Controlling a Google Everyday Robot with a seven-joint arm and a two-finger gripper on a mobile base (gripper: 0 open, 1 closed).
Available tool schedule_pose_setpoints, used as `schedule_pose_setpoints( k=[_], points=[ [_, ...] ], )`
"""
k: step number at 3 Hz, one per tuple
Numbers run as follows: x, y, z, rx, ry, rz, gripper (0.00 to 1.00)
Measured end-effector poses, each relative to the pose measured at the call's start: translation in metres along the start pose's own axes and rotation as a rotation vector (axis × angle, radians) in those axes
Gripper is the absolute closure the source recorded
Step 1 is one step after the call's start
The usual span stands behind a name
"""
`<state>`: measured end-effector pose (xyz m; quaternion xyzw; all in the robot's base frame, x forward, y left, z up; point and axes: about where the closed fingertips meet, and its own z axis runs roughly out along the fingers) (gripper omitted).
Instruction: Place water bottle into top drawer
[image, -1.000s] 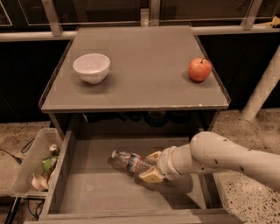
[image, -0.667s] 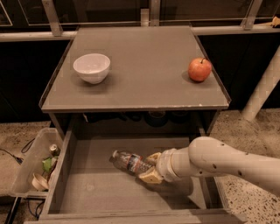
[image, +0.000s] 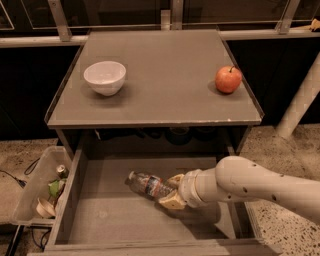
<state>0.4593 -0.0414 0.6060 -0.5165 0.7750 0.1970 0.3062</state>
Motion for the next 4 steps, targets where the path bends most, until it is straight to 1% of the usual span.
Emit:
schedule_pose_setpoints(
  k=[1,2,3,4],
  points=[
    [0.0,0.0,0.0,0.0,0.0,0.0,0.36],
    [0.0,0.0,0.0,0.0,0.0,0.0,0.11],
    [0.0,0.0,0.0,0.0,0.0,0.0,0.0],
    [0.0,0.0,0.0,0.0,0.0,0.0,0.0]
  ],
)
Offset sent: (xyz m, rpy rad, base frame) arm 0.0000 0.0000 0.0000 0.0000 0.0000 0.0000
